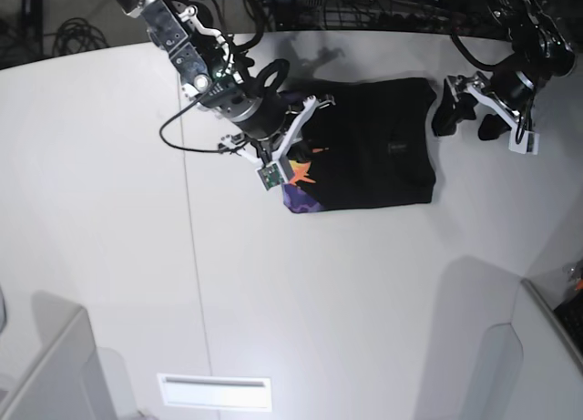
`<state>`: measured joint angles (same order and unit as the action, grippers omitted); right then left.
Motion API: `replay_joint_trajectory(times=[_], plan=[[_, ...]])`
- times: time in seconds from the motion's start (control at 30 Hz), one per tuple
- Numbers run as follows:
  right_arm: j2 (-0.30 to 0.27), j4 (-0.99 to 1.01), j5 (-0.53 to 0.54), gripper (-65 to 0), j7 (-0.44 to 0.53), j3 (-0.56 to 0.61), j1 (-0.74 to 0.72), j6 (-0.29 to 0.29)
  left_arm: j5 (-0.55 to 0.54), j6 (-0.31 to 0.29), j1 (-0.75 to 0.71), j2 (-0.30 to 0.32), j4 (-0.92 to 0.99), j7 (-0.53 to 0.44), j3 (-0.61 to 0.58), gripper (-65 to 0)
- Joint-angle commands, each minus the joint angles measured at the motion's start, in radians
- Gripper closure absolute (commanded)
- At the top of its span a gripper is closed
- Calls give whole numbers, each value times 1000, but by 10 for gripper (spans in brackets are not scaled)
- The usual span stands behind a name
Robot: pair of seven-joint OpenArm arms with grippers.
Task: Fold the T-shirt properly
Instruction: 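Open the right gripper and move both grippers to the bundle's sides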
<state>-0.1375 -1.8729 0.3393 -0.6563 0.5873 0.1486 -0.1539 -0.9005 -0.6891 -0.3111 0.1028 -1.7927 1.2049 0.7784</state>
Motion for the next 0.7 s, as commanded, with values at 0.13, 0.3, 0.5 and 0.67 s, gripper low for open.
replay_joint_trajectory(times=[0.13,0.3,0.5,0.67], plan=[[5,-21,2,0,22,3,-8,7,-27,49,57,12,113,-21,-113,-629],[5,-21,2,0,22,-3,-7,7,-22,59,120,-13,219,-23,-129,-609],[5,-21,2,0,28,-34,21,7,-22,128,157,-18,279,-24,-222,-528],[12,-23,2,0,30,-122,62,7,-22,154,158,-15,313,-90,-296,-485]])
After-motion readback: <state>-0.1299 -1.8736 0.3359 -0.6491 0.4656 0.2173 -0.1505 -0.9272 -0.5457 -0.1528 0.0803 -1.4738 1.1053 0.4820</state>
